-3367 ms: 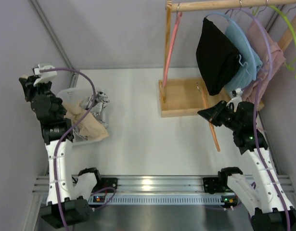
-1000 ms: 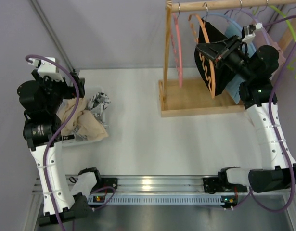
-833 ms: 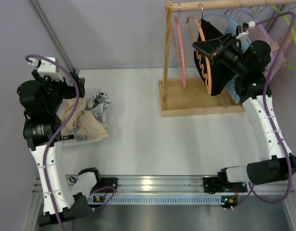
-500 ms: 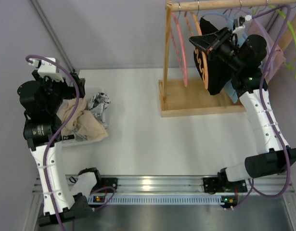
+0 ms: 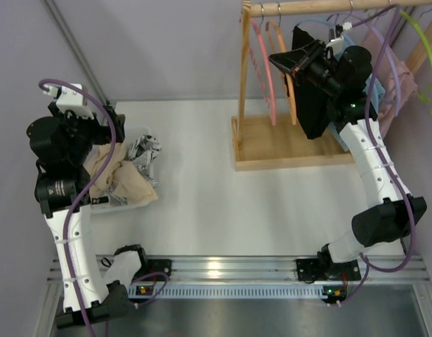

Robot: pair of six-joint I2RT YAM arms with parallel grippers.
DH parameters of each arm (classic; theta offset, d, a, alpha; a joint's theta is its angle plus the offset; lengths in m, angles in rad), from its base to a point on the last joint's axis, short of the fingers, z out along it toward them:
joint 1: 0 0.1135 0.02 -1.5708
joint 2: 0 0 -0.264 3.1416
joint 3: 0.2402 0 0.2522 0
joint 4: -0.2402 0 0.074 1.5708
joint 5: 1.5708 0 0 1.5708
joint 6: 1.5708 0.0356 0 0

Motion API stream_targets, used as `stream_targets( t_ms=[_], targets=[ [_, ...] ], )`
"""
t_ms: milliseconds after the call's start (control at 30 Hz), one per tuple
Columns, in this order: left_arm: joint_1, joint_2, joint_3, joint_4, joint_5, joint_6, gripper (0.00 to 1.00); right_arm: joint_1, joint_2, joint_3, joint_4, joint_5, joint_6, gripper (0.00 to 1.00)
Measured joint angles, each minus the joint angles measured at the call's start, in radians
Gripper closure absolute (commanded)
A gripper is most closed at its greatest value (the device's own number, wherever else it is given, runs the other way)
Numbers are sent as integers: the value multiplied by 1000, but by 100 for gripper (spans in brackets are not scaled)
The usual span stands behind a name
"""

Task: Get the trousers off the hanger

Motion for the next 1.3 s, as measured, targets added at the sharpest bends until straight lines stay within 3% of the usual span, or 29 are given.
stream_targets(
  t_ms=[67,100,200,567,700,800,867,1000,1067,1300],
  targets=[
    [0,0,-4,0,0,0,2,2,4,0,4,0,-3,82],
    [0,0,-8,0,0,1,2,2,4,-1,3,0,-3,65],
    [0,0,-16,-1,0,2,2,4,0,-2,16,0,-15,46],
    [-1,38,-45,-3,21,4,2,6,-134,-60,-50,42,-138,9],
    [-6,111,-45,-4,8,7,2,3,-209,-88,-92,80,-213,1],
    [-40,180,-44,-6,-53,13,2,-6,-272,-126,-126,108,-269,0],
    [-119,227,-41,-7,-146,38,2,-11,-327,-163,-161,127,-314,0],
    [-423,312,-35,-8,-368,117,2,-21,-435,-227,-226,164,-408,1],
    [-549,364,-22,-9,-411,135,2,-31,-490,-260,-251,174,-460,1],
    [-689,444,25,-35,-444,152,2,-58,-681,-402,-366,190,-672,1]
  ],
)
